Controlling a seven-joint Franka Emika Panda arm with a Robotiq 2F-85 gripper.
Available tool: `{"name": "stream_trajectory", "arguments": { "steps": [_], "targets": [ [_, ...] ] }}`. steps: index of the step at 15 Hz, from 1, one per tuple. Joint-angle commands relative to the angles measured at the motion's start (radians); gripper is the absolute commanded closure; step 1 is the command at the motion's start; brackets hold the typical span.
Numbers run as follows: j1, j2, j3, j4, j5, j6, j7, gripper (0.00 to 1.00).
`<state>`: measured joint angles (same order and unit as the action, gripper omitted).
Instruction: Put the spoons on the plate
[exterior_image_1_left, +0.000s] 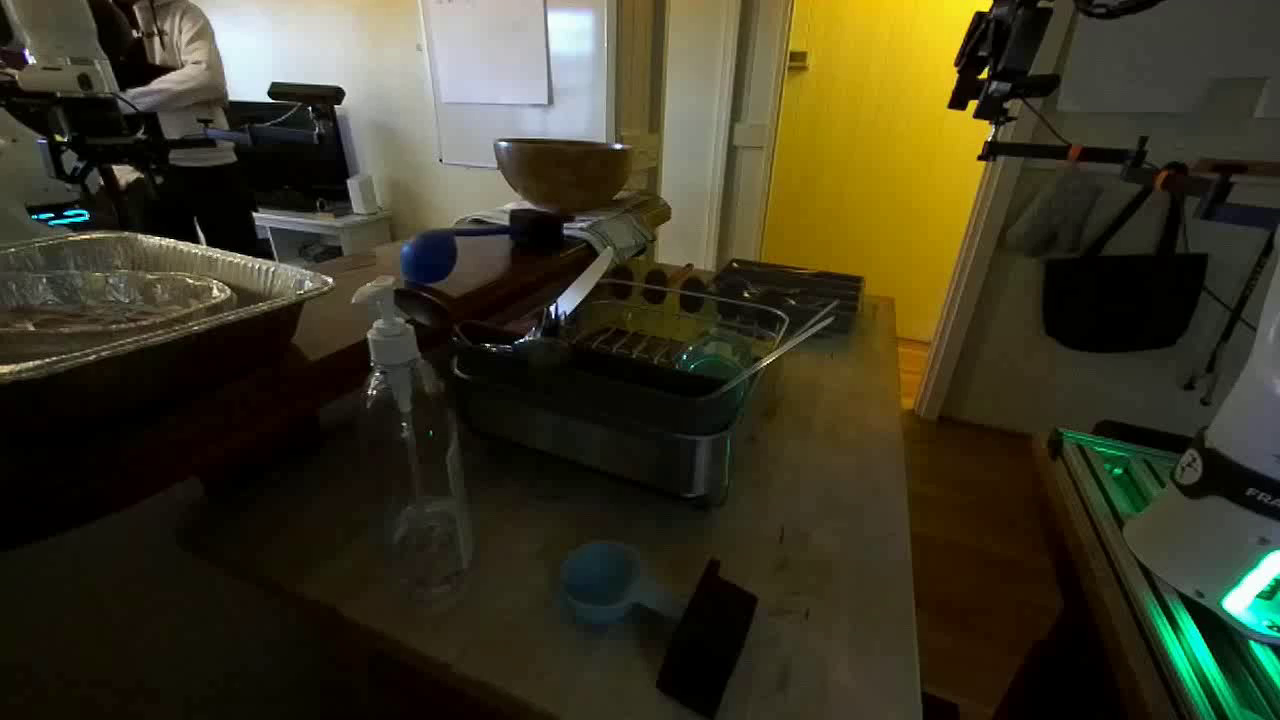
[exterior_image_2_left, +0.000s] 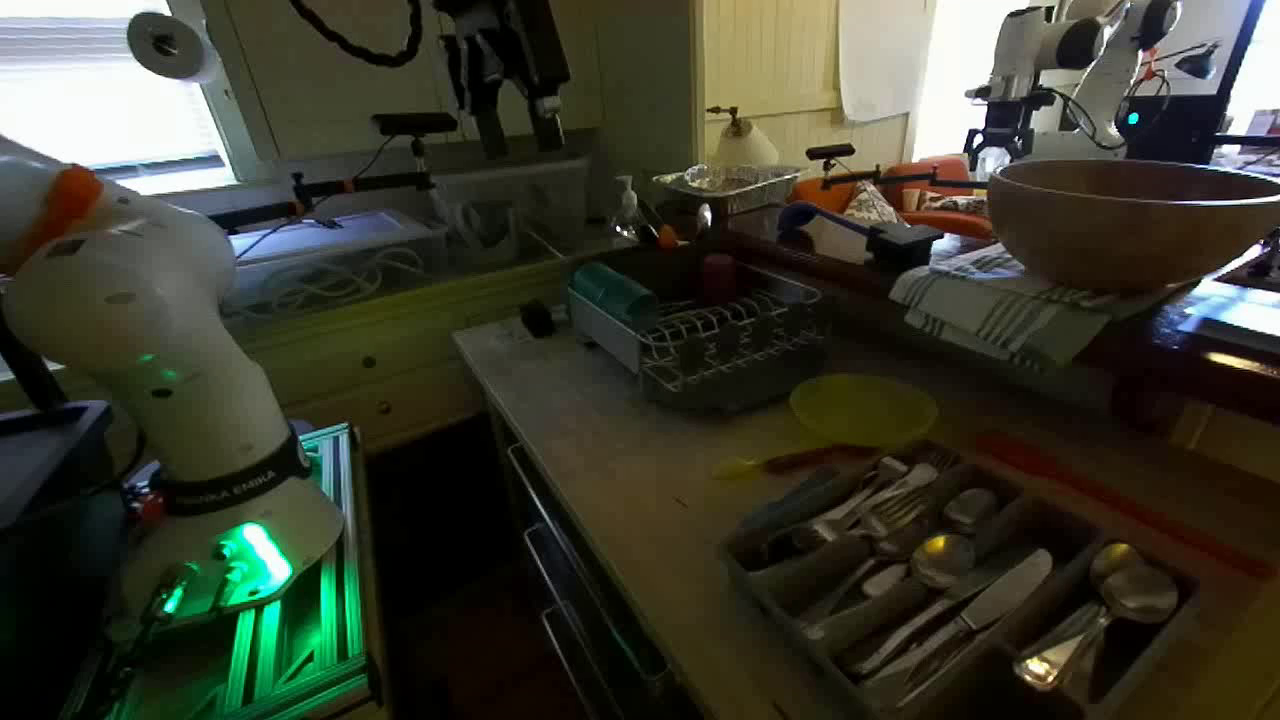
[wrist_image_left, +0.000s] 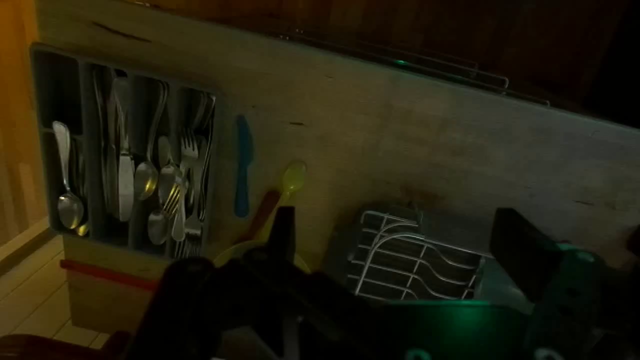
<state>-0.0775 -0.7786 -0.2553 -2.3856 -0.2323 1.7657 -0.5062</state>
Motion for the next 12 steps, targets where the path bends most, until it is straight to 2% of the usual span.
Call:
{"name": "stream_trajectory", "arguments": {
  "steps": [1, 7, 11, 12],
  "targets": [
    [0.011, -0.001, -0.007, 0.002, -0.006, -0.003, 0.006, 0.0],
    [0.011, -0.001, -0.007, 0.002, -0.006, -0.003, 0.006, 0.0],
    [-0.031, 0.055, -0.021, -0.028, -0.014, 0.133, 0.117, 0.0],
    [-0.021, 0.072, -0.045, -0.036, 0.024, 0.153, 0.118, 0.0]
  ]
}}
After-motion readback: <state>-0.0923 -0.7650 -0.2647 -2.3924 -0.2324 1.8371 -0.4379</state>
